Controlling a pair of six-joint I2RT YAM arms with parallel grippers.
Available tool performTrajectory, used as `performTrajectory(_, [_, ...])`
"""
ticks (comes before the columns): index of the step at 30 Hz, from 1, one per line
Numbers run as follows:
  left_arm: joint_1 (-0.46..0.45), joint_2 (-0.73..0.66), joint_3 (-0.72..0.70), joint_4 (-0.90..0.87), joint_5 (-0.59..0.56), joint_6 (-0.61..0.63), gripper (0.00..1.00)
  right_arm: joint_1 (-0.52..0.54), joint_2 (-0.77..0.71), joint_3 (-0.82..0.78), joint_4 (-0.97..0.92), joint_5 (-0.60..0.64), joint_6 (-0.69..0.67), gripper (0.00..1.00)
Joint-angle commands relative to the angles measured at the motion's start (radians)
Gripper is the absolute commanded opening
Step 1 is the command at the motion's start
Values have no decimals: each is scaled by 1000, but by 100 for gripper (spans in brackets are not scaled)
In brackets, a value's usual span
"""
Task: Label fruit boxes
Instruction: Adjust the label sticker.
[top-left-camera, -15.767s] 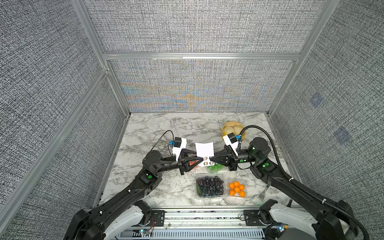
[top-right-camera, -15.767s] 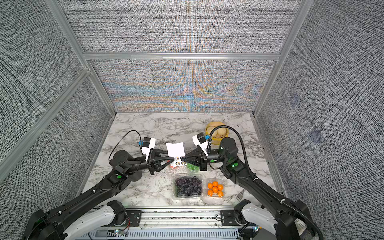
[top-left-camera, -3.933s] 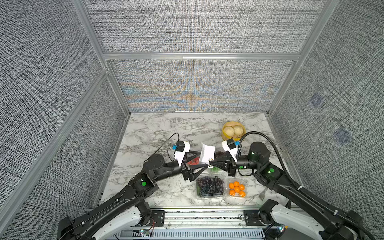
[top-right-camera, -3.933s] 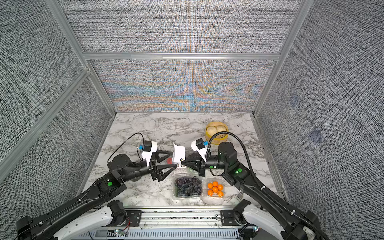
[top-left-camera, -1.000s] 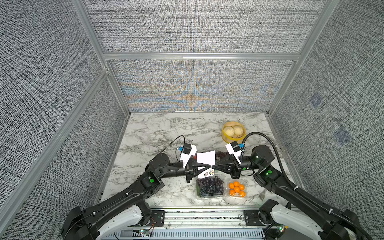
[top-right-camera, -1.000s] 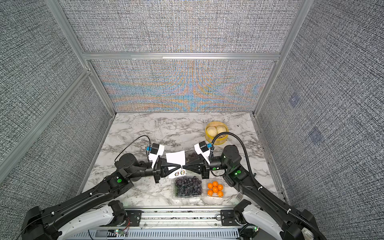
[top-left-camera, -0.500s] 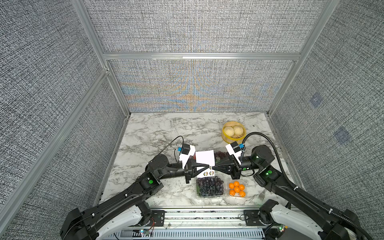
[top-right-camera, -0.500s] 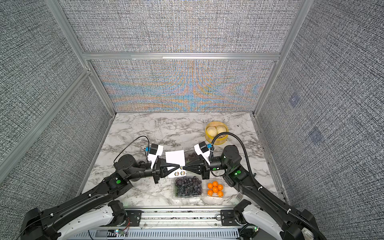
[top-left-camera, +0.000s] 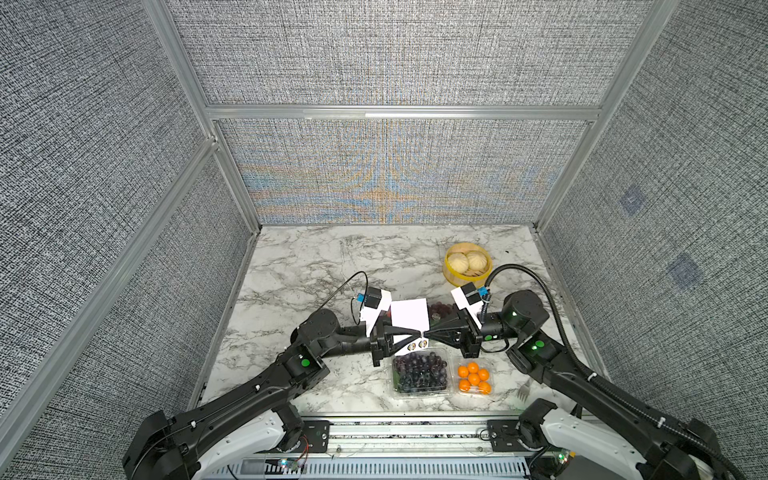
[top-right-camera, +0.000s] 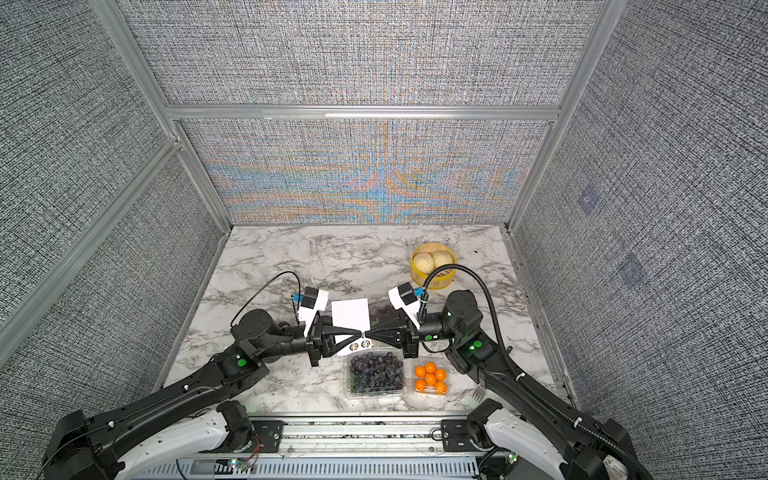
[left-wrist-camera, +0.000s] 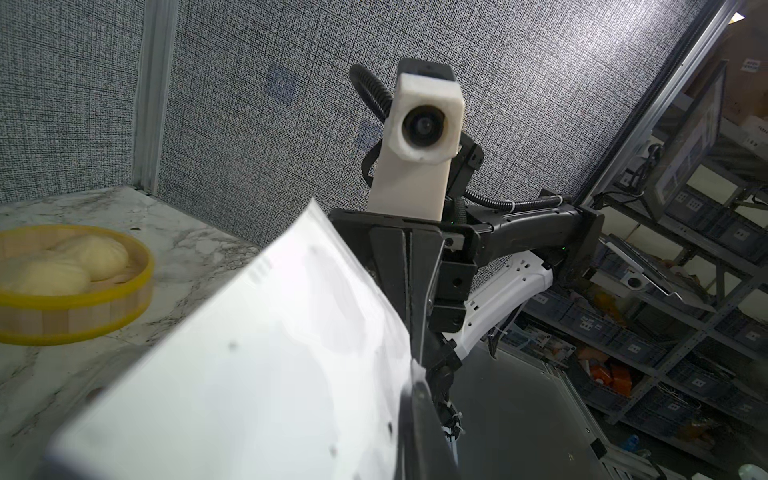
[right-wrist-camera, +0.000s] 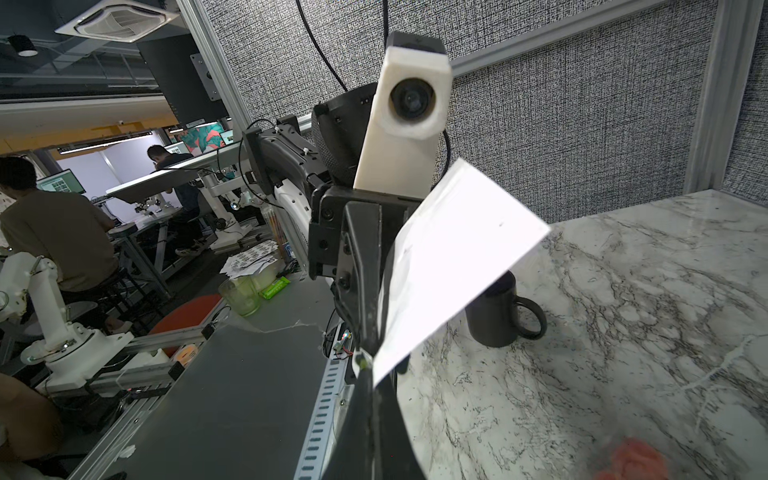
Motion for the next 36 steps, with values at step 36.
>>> performTrajectory(36, [0,-46,17,-94,-40,60,3,-4,-4,23,-99,75,-74,8])
